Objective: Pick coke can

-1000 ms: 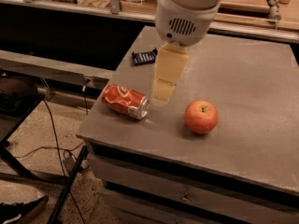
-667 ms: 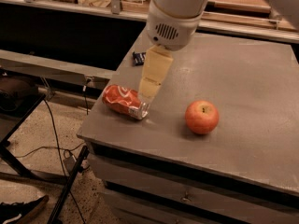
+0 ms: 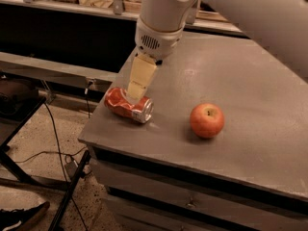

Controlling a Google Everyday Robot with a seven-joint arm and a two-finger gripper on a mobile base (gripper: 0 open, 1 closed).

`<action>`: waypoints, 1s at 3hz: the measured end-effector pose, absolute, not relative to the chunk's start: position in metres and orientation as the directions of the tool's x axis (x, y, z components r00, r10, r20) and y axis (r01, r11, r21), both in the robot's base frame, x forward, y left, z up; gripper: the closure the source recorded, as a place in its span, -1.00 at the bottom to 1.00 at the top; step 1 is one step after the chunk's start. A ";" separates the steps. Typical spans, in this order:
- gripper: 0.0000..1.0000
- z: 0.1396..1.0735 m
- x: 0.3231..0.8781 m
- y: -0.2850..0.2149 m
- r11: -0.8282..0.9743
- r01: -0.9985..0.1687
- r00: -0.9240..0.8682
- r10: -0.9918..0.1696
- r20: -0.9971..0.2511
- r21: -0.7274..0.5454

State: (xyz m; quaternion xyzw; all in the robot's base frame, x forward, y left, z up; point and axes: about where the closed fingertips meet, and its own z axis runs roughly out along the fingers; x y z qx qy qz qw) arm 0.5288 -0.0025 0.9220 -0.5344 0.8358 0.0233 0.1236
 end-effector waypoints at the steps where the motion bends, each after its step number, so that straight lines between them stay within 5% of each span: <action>1: -1.00 0.906 0.537 0.015 0.421 -0.904 -0.400 -0.893 -0.206 -0.074; 3: -1.00 0.877 0.539 0.057 0.388 -0.920 -0.380 -0.917 -0.124 -0.053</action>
Offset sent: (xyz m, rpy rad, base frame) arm 0.0163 0.0648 -0.0485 -0.1297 0.1145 0.0485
